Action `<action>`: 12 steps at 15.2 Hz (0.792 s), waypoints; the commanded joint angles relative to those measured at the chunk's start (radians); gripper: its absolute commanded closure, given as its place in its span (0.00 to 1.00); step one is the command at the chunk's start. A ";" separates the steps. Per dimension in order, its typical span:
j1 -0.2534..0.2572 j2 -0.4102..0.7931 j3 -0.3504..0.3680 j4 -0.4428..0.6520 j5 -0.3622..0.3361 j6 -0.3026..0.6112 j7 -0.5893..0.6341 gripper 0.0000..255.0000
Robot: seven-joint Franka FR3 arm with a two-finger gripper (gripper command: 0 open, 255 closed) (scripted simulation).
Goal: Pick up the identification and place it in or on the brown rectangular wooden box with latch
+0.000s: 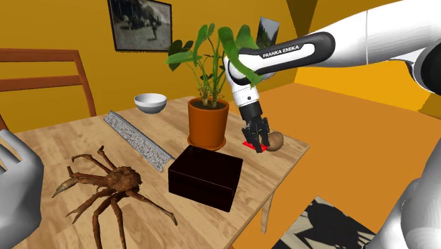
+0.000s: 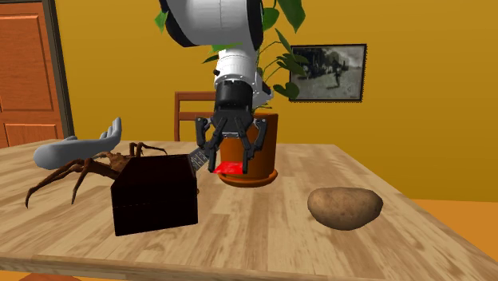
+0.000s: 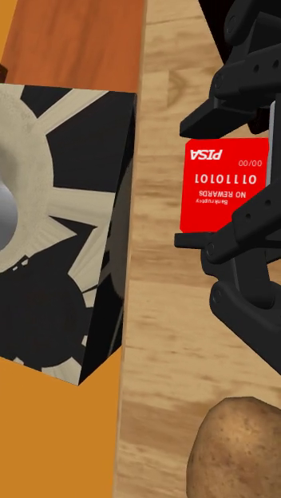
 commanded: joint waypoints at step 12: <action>0.046 0.050 0.039 0.193 0.039 -0.138 0.089 1.00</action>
